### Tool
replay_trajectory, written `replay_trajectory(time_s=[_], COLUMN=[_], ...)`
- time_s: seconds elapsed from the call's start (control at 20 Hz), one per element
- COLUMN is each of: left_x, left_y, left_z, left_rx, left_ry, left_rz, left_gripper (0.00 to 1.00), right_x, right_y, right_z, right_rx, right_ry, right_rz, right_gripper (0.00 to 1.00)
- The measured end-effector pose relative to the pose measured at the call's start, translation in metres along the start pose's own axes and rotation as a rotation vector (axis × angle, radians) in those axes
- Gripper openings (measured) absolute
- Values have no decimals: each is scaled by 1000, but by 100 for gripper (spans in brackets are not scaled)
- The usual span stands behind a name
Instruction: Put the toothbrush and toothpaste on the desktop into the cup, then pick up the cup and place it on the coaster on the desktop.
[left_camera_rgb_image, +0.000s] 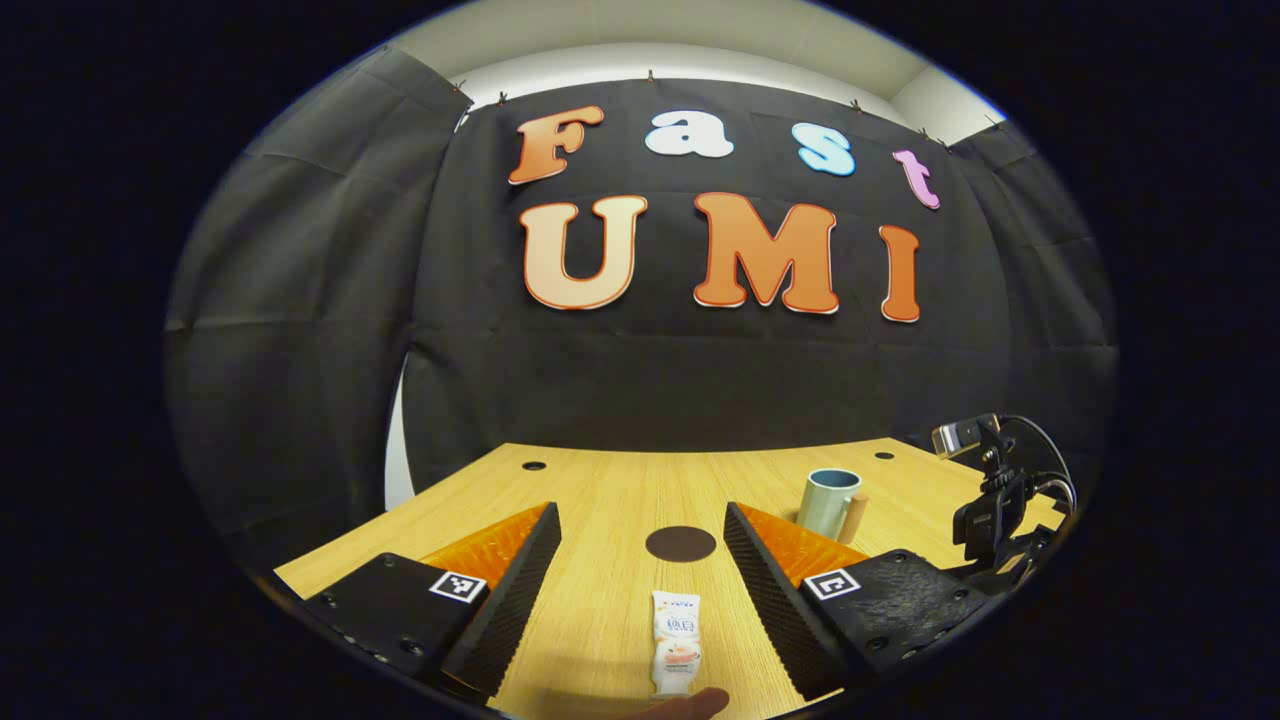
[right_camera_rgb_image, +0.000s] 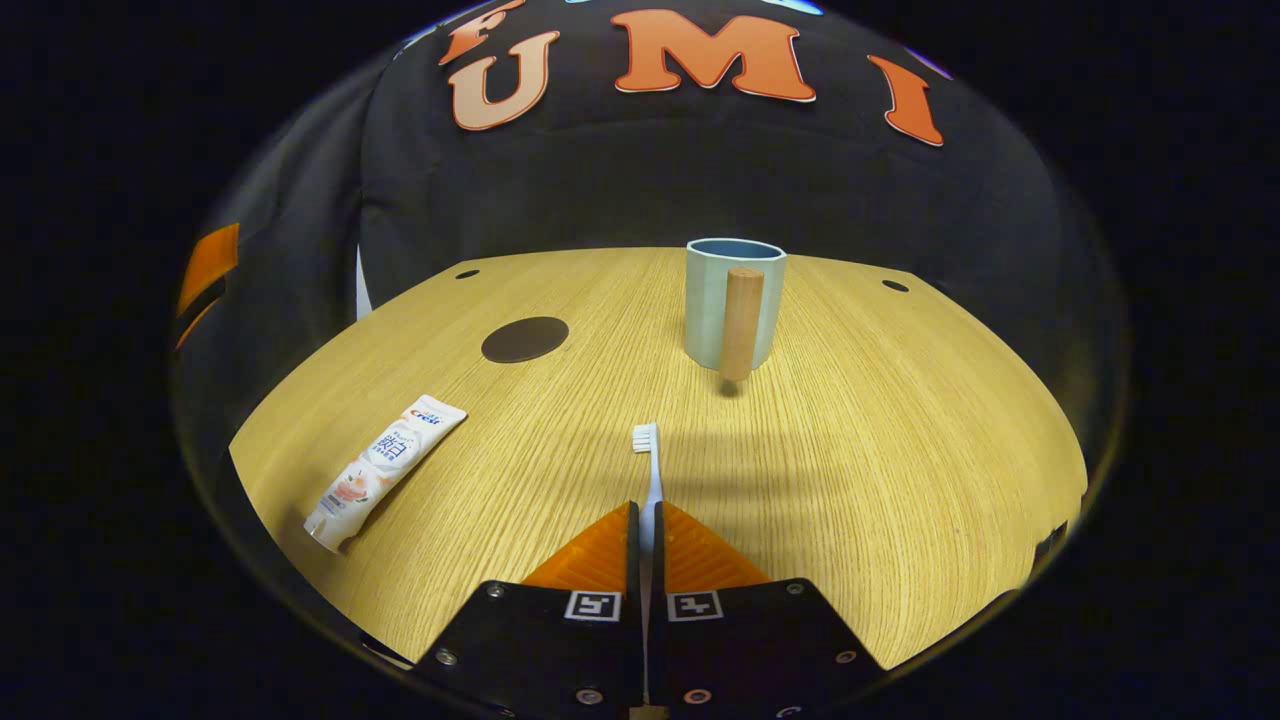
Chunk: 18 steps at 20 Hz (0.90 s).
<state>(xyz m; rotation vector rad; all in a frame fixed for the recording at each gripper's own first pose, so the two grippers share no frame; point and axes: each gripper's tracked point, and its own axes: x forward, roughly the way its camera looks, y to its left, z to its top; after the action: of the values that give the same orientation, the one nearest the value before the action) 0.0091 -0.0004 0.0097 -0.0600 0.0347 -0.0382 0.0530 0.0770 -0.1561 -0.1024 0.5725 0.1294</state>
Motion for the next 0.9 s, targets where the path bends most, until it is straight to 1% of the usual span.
replay_trajectory(time_s=[0.1, 0.2, 0.3, 0.4, 0.55, 0.75, 0.9], left_x=[-4, -13, -20, -25, -33, -37, -42], left_y=[-5, -11, -13, -15, -18, -17, -18], left_z=[-19, -41, -61, -76, -92, -106, -114], left_rx=[-9, -17, -22, -13, -28, -4, -10], left_ry=[78, 179, 271, 337, 435, 506, 557], left_rz=[-24, -53, -60, -69, -73, -77, -77], left_gripper=[99, 99, 100, 100, 100, 100, 96], right_x=[-5, -10, -16, -25, -37, -51, -57], right_y=[1, 0, -3, -4, -6, -10, -12], right_z=[2, 6, 11, 18, 28, 37, 44], right_rx=[-4, -5, -10, -4, 0, -2, -2], right_ry=[-21, -47, -74, -104, -147, -193, -219], right_rz=[14, 17, 15, 27, 32, 31, 23], right_gripper=[2, 3, 2, 3, 3, 3, 3])
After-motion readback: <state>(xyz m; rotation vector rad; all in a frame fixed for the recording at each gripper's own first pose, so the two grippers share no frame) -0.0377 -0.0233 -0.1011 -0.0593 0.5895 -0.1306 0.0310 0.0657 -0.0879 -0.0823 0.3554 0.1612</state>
